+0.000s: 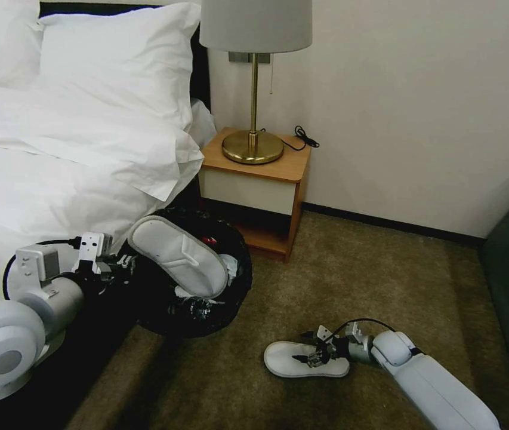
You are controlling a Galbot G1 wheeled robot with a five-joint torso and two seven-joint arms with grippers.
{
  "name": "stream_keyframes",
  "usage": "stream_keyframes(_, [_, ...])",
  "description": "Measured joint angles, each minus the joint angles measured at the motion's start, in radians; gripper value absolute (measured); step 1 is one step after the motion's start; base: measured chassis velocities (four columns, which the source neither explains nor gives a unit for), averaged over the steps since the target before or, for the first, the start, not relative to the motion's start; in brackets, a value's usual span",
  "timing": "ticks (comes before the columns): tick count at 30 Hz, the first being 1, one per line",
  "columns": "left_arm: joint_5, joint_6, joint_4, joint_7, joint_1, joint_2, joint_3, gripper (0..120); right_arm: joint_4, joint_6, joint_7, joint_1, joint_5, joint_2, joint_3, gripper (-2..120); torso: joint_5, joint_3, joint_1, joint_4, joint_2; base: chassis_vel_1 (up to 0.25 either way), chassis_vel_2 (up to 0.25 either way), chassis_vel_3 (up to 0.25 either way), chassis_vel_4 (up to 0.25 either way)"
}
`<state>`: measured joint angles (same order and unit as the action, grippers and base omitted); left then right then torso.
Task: Pick up the trash bin, then pick up the garbage on the floor and place it into the trash bin.
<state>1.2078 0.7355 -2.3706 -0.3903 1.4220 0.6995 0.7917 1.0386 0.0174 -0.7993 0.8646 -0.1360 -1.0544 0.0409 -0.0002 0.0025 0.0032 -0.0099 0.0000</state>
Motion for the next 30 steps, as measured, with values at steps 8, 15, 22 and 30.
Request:
stream_keyframes(8, [0.007,0.000,0.011,-0.004,-0.012,-0.007,-0.002,2,-0.034,-0.015,0.038,-0.015,0.001,-0.053,0.037,27,0.0000,0.000,0.000,0.0000,0.000,0.000,0.000,0.000,0.000])
stream_keyframes(15, [-0.006,0.000,0.023,-0.004,-0.017,0.002,-0.017,2,-0.045,-0.016,0.051,-0.003,-0.001,-0.066,0.036,6,0.0000,0.000,0.000,0.0000,0.000,0.000,0.000,0.000,0.000])
stream_keyframes(22, [-0.017,0.000,0.027,-0.002,-0.019,0.003,-0.020,2,-0.041,-0.008,0.062,0.022,-0.001,-0.065,0.010,0,0.0002,0.000,0.000,0.0000,0.000,0.000,0.000,0.000,0.000])
stream_keyframes(30, [-0.028,0.000,0.027,0.001,-0.017,0.013,-0.026,2,0.013,-0.022,0.089,0.055,-0.002,-0.064,-0.030,0,0.0003,0.000,0.000,0.0000,0.000,0.000,0.000,0.000,0.000])
